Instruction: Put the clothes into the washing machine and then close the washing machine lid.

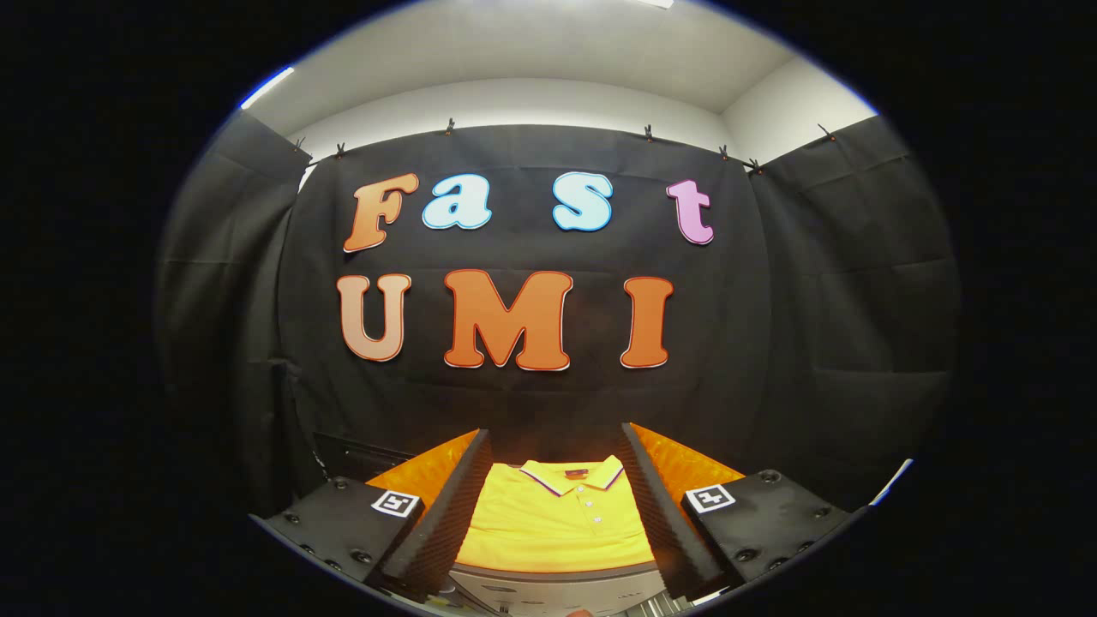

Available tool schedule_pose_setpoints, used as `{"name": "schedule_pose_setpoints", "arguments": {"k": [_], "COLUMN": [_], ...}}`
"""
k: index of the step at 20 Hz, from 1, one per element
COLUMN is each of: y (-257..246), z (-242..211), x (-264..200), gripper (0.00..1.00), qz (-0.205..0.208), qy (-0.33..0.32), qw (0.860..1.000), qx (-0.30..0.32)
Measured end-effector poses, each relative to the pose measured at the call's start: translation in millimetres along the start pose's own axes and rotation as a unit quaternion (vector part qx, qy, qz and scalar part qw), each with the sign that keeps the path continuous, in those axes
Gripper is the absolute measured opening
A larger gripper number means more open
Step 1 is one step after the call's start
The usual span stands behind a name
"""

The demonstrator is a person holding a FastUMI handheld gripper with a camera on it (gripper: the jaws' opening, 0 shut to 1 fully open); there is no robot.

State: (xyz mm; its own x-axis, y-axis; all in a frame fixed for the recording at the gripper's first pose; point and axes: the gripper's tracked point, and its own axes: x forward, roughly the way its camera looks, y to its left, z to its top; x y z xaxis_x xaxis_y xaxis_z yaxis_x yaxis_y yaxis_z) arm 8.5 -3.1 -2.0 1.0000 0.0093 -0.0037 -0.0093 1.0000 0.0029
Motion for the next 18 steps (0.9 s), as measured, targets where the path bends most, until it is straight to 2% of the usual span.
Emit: {"name": "schedule_pose_setpoints", "arguments": {"k": [11, 18], "y": [-10, -22], "z": [-11, -34], "x": [19, 53], "gripper": [0.97, 0.97], "qz": [0.001, 0.011], "qy": [0.018, 0.049], "qw": [1.0, 0.999], "qx": [-0.007, 0.008]}}
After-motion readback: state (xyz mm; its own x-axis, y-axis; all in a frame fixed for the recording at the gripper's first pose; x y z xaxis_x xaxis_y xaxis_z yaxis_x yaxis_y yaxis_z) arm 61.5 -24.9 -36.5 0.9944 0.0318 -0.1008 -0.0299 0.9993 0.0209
